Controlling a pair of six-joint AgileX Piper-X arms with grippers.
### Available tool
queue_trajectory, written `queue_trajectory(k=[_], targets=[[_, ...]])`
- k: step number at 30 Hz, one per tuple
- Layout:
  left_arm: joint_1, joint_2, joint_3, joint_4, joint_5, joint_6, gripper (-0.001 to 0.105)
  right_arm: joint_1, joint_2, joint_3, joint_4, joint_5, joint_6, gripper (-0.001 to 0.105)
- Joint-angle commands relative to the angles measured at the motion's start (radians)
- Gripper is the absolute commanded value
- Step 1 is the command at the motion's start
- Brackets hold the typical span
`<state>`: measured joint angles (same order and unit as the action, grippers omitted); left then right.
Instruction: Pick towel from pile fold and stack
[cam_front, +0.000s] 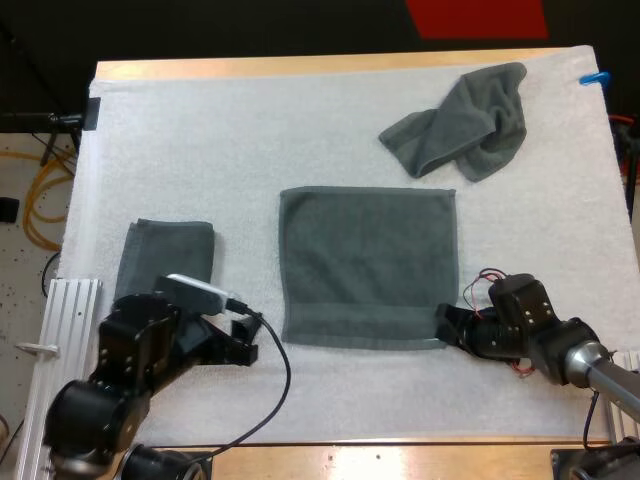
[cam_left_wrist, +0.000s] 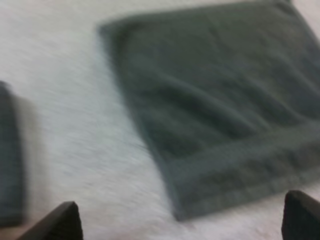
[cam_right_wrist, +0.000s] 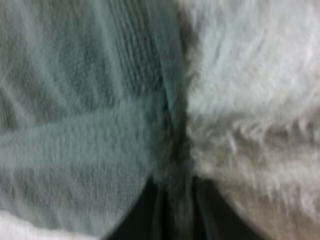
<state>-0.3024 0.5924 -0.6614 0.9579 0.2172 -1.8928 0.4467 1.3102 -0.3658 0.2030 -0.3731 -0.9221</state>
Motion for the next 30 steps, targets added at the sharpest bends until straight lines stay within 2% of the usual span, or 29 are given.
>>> queue_trajectory(k=[1,3,6,9,13,18,24,30], targets=[[0.003,0.018,0.018,-0.024,0.048,-0.018,0.078,-0.002,-0.005,0.008,0.026,0.038,-0.020,0.000],[0.003,0.069,0.055,-0.060,0.093,-0.060,0.078,-0.002,-0.019,0.008,0.026,0.038,-0.035,0.000],[0.003,0.172,0.085,-0.117,0.103,-0.079,0.078,-0.002,-0.027,0.008,0.026,0.040,-0.035,0.000],[0.003,0.285,0.089,-0.166,0.104,-0.079,0.078,-0.002,-0.027,0.008,0.026,0.040,-0.037,0.000],[0.003,0.455,0.087,-0.223,0.150,-0.079,0.078,-0.002,-0.027,0.008,0.026,0.040,-0.039,0.000],[0.003,0.638,0.087,-0.293,0.256,-0.077,0.078,-0.002,-0.027,0.008,0.026,0.040,-0.039,0.000],[0.003,0.726,0.087,-0.366,0.259,-0.077,0.078,-0.002,-0.027,0.008,0.026,0.040,-0.039,0.000],[0.003,0.769,0.087,-0.387,0.279,-0.077,0.078,-0.002,-0.027,0.008,0.026,0.040,-0.039,0.000]])
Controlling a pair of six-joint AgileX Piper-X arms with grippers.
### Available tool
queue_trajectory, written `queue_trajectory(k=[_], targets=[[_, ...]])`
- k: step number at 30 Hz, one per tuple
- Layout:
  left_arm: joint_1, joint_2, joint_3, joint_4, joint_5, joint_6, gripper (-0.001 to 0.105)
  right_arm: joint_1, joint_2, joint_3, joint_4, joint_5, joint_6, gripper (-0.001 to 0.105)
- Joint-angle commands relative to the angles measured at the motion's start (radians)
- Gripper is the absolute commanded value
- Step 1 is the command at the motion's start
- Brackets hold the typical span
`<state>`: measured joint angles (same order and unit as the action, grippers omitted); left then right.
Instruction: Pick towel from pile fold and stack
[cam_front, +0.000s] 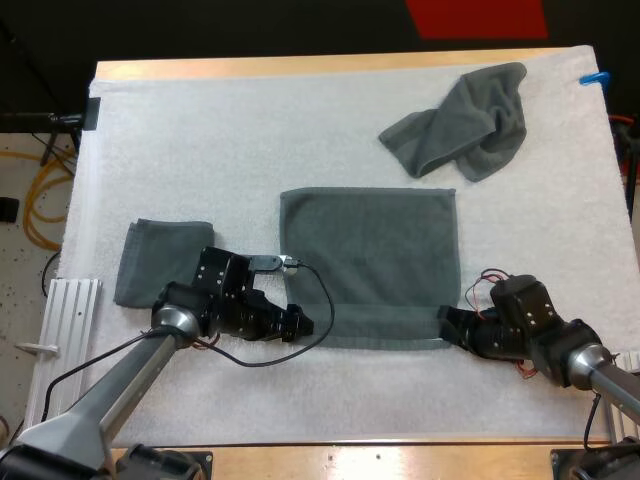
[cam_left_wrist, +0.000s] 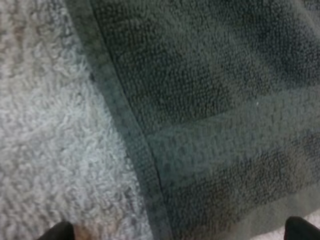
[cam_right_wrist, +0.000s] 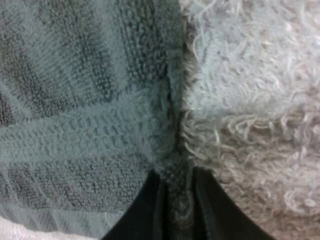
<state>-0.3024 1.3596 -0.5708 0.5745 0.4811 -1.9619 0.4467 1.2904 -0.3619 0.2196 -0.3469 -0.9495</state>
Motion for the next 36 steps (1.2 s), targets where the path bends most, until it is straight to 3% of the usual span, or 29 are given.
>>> queue_trajectory(k=[1,6,11,20,22,30,32,36], targets=[[0.003,0.007,-0.003,-0.003,0.018,-0.007,0.078,-0.002,-0.007,0.004,0.009,0.014,-0.012,0.000],[0.003,0.068,-0.003,-0.003,0.043,-0.007,0.078,-0.002,-0.007,0.004,0.009,0.010,-0.012,0.000],[0.003,0.111,-0.003,-0.043,0.216,-0.024,0.078,-0.002,-0.007,0.004,0.009,0.007,-0.012,0.000],[0.003,0.120,-0.003,-0.061,0.308,-0.048,0.077,-0.002,-0.007,0.004,0.009,0.007,-0.012,0.000],[0.003,0.120,-0.003,-0.061,0.308,-0.061,0.069,-0.002,-0.007,0.004,0.009,0.007,-0.012,0.000],[0.003,0.120,-0.003,-0.061,0.248,-0.053,0.006,-0.002,-0.007,0.004,0.010,0.005,-0.016,0.000],[0.003,0.120,-0.003,-0.060,0.247,-0.037,0.000,-0.002,-0.013,0.002,0.020,-0.024,-0.015,0.000],[0.003,0.087,-0.003,0.031,0.246,0.029,0.000,0.018,-0.092,-0.006,0.134,-0.017,-0.032,0.000]])
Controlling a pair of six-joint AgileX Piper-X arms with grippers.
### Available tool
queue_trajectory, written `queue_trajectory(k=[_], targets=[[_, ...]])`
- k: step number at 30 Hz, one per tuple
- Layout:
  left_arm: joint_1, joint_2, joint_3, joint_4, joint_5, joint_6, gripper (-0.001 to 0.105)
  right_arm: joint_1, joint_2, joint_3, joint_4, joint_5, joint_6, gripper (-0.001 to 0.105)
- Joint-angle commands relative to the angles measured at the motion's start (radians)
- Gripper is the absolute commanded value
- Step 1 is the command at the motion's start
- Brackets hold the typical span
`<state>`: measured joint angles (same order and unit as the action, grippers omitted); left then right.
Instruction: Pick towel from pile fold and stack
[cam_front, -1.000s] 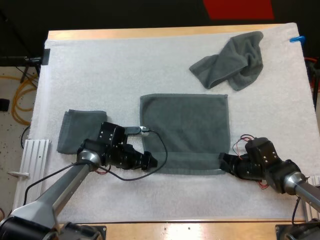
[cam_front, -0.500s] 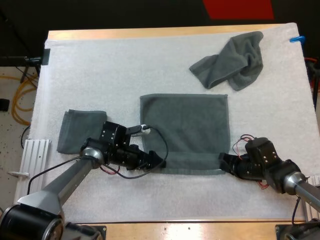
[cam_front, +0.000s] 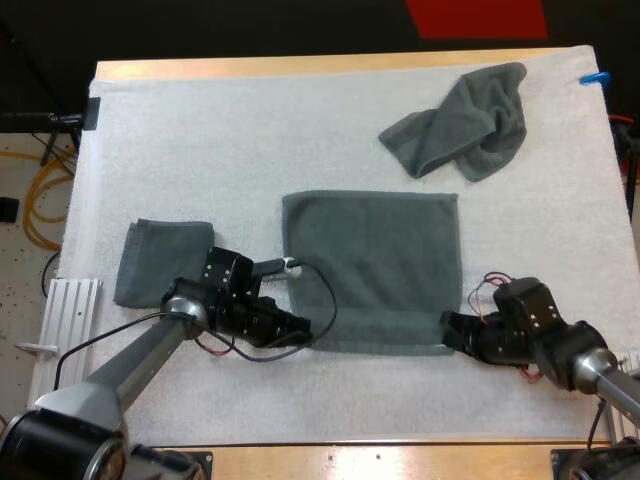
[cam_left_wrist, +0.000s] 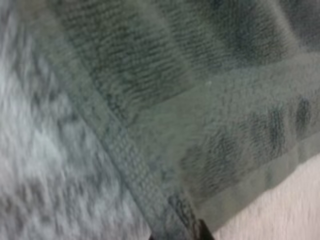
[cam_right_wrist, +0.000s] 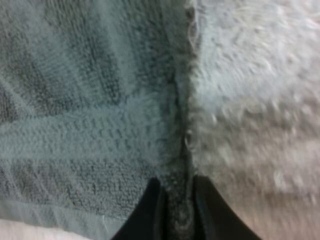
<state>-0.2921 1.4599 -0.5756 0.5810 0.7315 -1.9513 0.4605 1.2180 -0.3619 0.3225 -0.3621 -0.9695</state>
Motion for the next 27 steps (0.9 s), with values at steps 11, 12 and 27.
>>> queue_trajectory(k=[11,12,27], targets=[[-0.007,-0.172,0.002,0.144,-0.008,0.054,0.000,0.160,-0.351,-0.006,0.204,0.208,0.126,0.000],[-0.007,-0.167,0.002,0.088,-0.008,0.026,0.000,0.154,-0.349,-0.006,0.180,0.241,0.151,0.000],[-0.007,0.095,-0.072,-0.438,-0.053,-0.273,0.000,-0.180,0.087,-0.071,-0.303,-0.012,0.241,0.000]])
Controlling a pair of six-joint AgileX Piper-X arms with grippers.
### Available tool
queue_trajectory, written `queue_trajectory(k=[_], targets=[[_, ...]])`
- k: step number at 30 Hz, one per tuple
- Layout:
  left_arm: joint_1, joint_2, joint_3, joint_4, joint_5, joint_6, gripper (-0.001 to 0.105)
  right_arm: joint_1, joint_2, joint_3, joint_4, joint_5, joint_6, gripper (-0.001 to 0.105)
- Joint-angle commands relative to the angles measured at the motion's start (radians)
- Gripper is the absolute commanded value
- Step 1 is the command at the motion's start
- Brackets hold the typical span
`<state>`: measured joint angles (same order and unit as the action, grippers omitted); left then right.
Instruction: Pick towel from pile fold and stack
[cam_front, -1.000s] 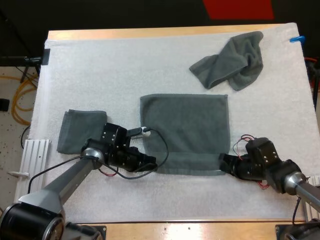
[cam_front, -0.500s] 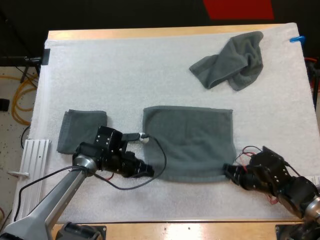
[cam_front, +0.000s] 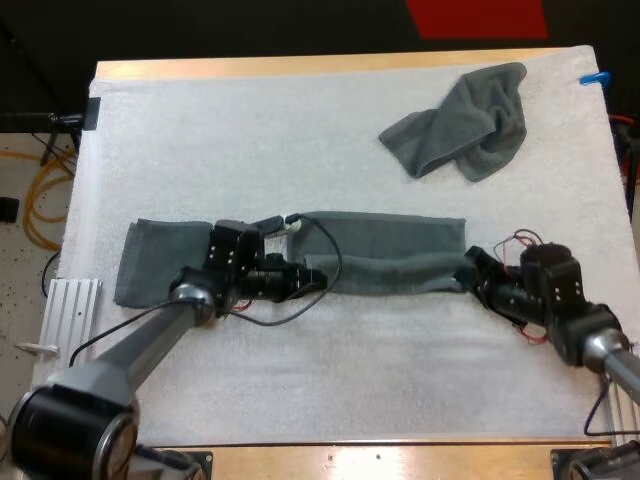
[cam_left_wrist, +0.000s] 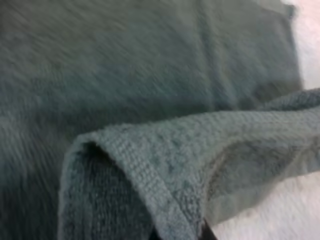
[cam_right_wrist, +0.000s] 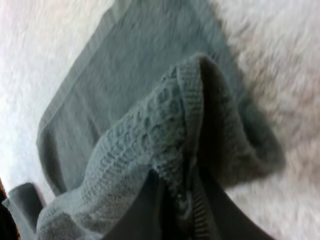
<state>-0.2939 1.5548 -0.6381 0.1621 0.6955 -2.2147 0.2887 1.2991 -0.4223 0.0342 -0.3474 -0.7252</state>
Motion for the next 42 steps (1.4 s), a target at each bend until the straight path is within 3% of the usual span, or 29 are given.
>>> queue_trajectory(k=[1,8,15,19,22,24,28,30,32,37,42], targets=[[-0.005,0.010,-0.015,-0.019,-0.022,-0.010,0.000,-0.010,0.018,-0.016,-0.016,-0.035,-0.003,0.000],[0.051,0.035,-0.035,-0.024,-0.081,-0.010,0.000,-0.010,0.103,-0.039,-0.080,-0.098,-0.014,0.000],[0.108,0.035,-0.035,-0.053,-0.070,-0.010,0.000,-0.010,0.106,-0.042,-0.113,-0.068,-0.016,0.000],[0.108,0.035,-0.035,-0.081,-0.054,-0.002,0.000,-0.010,0.106,-0.042,-0.113,-0.068,-0.066,0.000],[0.108,0.035,-0.035,-0.100,-0.028,0.004,0.004,-0.010,0.106,-0.042,-0.114,-0.068,-0.072,0.014],[0.108,0.035,-0.035,-0.118,-0.025,0.017,0.013,-0.010,0.106,-0.042,-0.146,-0.068,-0.072,0.037],[0.108,0.035,-0.037,-0.150,-0.022,-0.005,0.034,-0.010,0.106,-0.042,-0.247,-0.067,-0.072,0.063],[0.108,0.035,-0.051,-0.176,-0.025,-0.010,0.044,-0.010,0.106,-0.042,-0.311,-0.042,-0.072,0.064],[0.108,0.035,-0.066,-0.203,-0.025,-0.010,0.048,-0.010,0.107,-0.042,-0.361,-0.003,-0.072,0.064],[0.108,0.035,-0.129,-0.305,-0.025,-0.010,0.049,-0.010,0.107,-0.042,-0.471,0.108,-0.083,0.064],[0.111,0.035,-0.203,-0.323,-0.018,-0.010,0.049,-0.010,0.107,-0.076,-0.500,0.160,-0.284,0.064]])
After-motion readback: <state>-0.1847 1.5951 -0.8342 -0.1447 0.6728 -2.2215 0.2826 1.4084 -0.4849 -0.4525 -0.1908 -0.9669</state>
